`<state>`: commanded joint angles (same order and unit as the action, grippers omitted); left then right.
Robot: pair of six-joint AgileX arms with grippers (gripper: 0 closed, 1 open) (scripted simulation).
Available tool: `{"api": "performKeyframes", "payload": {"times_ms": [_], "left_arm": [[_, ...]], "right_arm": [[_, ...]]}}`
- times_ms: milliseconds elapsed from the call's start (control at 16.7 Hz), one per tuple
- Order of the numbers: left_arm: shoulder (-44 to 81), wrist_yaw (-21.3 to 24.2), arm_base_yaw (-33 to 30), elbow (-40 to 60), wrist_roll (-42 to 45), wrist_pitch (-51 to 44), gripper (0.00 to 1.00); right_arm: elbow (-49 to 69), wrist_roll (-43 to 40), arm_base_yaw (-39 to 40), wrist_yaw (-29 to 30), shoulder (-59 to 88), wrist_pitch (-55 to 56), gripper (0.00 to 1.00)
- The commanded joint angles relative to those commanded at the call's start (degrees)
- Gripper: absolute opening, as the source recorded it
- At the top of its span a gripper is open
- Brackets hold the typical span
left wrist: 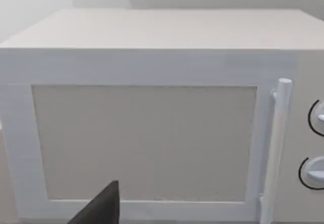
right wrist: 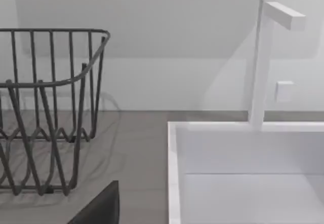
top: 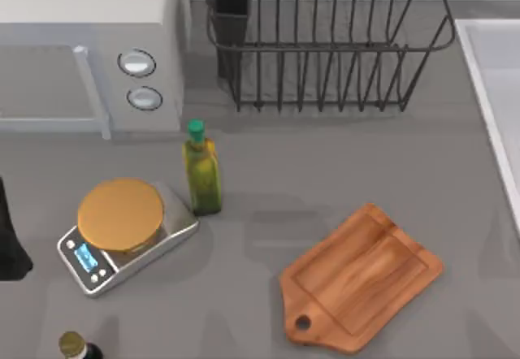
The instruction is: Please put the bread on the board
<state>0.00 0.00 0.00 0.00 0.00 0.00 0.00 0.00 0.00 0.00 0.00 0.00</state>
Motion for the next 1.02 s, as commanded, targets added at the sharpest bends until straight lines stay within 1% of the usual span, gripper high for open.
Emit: {"api": "performKeyframes", "payload": {"times_ms": [240, 360, 480, 720, 1020], "left_arm": [[1.56, 0.77, 0.59, 0.95, 1.64, -0.89, 1.00], [5.26, 2.57, 1.98, 3.19, 5.47, -3.00, 1.00], [11.09, 5.39, 4.14, 6.68, 11.42, -6.30, 1.00], [27.52, 13.26, 10.12, 16.39, 28.02, -15.57, 1.00], [54.27, 25.95, 19.77, 31.97, 54.95, -30.57, 1.00]], "right_arm": [[0.00, 0.00, 0.00, 0.00, 0.00, 0.00, 1.00], [0.00, 0.00, 0.00, 0.00, 0.00, 0.00, 1.00], [0.00, 0.00, 0.00, 0.00, 0.00, 0.00, 1.00], [0.00, 0.00, 0.00, 0.00, 0.00, 0.00, 1.00], [0.00, 0.00, 0.00, 0.00, 0.00, 0.00, 1.00]]}}
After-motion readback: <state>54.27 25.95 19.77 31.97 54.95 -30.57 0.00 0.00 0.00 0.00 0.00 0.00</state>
